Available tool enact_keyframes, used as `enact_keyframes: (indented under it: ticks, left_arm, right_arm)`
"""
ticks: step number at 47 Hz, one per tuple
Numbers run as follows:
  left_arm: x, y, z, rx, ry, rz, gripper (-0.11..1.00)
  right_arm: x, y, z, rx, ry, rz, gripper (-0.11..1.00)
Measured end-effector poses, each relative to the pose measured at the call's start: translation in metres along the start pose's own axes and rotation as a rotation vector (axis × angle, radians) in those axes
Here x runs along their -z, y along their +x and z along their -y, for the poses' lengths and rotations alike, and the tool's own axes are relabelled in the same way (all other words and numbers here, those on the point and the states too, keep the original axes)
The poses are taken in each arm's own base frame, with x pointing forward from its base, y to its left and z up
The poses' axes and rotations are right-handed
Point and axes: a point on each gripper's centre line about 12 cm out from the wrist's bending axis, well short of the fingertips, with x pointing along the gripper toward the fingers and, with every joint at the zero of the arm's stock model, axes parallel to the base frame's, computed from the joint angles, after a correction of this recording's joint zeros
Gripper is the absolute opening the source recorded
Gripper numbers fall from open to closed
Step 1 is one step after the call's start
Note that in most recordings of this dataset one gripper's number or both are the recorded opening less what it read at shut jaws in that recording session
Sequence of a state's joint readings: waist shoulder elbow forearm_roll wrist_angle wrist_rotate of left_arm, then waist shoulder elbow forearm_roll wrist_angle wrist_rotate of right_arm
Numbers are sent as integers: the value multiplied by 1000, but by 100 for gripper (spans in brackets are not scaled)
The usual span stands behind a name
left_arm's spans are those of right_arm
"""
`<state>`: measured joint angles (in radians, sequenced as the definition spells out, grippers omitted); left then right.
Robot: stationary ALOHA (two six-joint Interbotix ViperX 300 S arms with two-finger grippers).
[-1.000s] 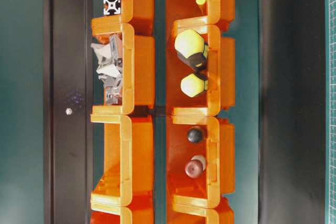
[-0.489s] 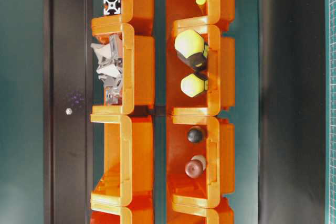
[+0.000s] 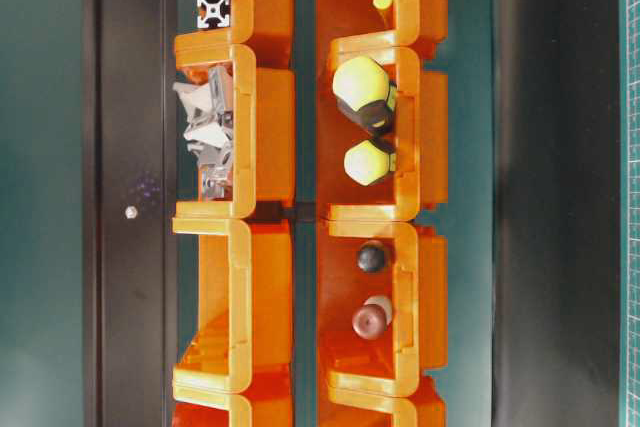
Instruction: Pick foam from container rack with left arm.
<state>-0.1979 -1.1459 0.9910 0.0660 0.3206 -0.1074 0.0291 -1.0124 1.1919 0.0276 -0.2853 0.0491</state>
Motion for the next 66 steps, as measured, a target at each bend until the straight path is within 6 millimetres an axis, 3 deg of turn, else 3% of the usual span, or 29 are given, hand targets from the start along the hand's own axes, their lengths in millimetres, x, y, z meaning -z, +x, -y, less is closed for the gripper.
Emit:
enact_keyframes:
  ticks: [66]
  left_arm:
    - [10, 1, -1, -5, -2, -20, 78]
  right_arm:
    - [-1, -2, -5, -28, 0, 7, 0]
